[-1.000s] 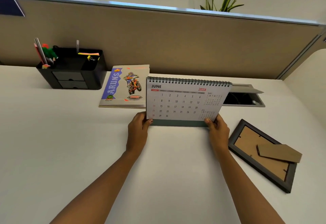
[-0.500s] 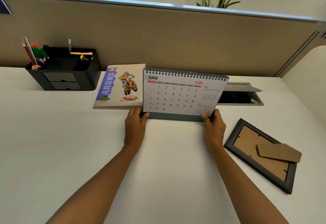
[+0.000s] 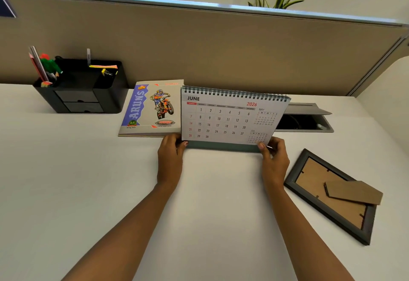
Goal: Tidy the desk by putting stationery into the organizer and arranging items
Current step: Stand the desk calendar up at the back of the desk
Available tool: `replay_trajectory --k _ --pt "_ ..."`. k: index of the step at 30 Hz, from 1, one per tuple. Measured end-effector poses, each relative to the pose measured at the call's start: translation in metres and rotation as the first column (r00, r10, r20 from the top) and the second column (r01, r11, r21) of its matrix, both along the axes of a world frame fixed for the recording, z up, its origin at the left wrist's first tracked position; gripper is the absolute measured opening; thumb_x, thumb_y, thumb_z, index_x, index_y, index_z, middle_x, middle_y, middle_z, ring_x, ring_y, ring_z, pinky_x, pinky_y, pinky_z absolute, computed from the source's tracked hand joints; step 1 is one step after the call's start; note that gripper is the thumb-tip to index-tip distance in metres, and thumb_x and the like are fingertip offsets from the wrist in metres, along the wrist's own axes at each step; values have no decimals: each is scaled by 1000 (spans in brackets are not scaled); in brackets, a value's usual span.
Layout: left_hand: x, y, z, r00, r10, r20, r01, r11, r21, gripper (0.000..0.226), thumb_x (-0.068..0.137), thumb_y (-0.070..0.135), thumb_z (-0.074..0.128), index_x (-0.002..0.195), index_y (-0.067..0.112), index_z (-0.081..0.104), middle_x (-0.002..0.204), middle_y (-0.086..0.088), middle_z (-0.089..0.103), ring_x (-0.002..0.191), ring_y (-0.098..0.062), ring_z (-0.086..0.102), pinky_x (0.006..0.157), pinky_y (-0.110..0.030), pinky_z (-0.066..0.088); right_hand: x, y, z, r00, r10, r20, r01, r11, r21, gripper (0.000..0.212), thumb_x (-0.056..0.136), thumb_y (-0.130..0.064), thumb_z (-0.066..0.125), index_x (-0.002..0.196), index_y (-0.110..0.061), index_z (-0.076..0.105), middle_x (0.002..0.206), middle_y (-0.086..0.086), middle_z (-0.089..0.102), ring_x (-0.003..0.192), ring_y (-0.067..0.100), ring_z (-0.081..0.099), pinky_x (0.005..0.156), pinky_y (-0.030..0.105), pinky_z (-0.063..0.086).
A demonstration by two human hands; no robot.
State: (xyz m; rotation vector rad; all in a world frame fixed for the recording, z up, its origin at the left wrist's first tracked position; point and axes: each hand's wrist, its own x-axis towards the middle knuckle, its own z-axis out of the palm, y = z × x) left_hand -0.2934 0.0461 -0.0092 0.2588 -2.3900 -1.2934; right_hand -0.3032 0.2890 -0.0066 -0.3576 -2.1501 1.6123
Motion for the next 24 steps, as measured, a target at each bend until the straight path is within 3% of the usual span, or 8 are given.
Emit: replay_trajectory --k 6,14,17,24 --pt "-3 -1 -4 1000 0 -23 0 1000 -29 17 91 14 58 105 5 58 110 -11 61 95 -18 56 84 -23 46 -1 0 -2 1000 -4 8 4 999 39 17 92 -9 60 108 -8 54 107 3 63 93 16 57 76 3 42" --pt "-6 -2 -7 999 18 -38 -20 998 -66 12 92 10 56 102 4 59 101 -11 61 86 -20 55 74 -24 43 -3 2 -5 1000 18 4 -19 998 66 13 92 -12 59 103 -18 54 101 -2 63 92 18 59 82 22 46" --pt "-6 -2 -7 999 14 -38 -17 998 -59 13 92 12 55 103 5 58 104 -11 61 89 -21 56 78 -26 46 -6 3 -9 999 18 32 -21 993 119 12 93 -15 57 105 -16 54 104 2 63 95 20 58 85 30 47" --pt "-4 -1 -6 999 21 -33 -23 999 -42 17 93 14 54 106 3 58 109 -13 60 96 -23 57 82 -24 45 -6 4 -12 999 16 37 -22 988 150 15 93 -15 58 108 -14 53 107 4 63 96 22 59 87 33 49"
